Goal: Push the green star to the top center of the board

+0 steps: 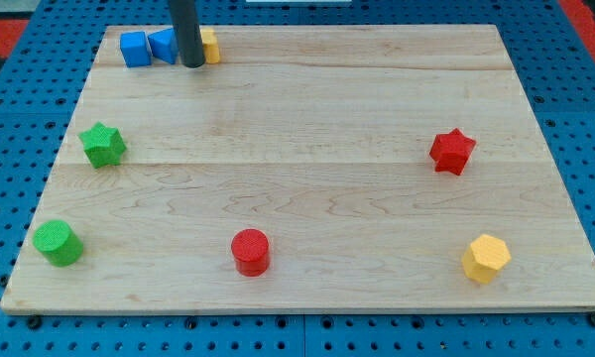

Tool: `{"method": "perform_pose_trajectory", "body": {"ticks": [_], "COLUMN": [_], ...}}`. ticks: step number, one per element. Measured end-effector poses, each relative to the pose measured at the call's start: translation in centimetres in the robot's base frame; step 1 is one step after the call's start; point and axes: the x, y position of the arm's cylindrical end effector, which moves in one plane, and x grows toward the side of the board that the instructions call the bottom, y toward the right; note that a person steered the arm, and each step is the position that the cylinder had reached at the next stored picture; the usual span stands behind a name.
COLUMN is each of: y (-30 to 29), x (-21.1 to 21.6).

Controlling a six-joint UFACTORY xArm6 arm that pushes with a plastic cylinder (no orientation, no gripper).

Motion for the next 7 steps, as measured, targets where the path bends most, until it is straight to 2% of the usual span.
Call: {"method": "perform_pose_trajectory", "body": {"ticks": [2,3,5,6,7], "y": [2.9,-0.3,-13.6,-16.1,-15.6], "x": [4.7,6.7,7.1,8.8,13.6]}}
